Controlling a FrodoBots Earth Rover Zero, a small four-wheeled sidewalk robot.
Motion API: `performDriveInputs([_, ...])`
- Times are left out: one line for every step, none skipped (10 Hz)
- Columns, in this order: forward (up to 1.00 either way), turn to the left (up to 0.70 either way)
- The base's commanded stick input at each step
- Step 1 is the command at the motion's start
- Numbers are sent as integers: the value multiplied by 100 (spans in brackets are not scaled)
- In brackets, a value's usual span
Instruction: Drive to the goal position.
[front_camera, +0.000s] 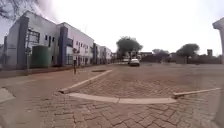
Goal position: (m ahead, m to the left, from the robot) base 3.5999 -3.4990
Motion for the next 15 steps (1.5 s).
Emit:
performDriveInputs([0, -45])
performDriveInputs([0, -45])
performDriveInputs([0, -45])
performDriveInputs([0, -45])
performDriveInputs([0, -44])
performDriveInputs([0, -22])
performDriveInputs([0, -1])
performDriveInputs([0, 0])
performDriveInputs([0, 0])
performDriveInputs([0, 0])
performDriveInputs([0, 0])
performDriveInputs([0, 0])
performDriveInputs([0, 0])
performDriveInputs([5, 0])
performDriveInputs([37, 0])
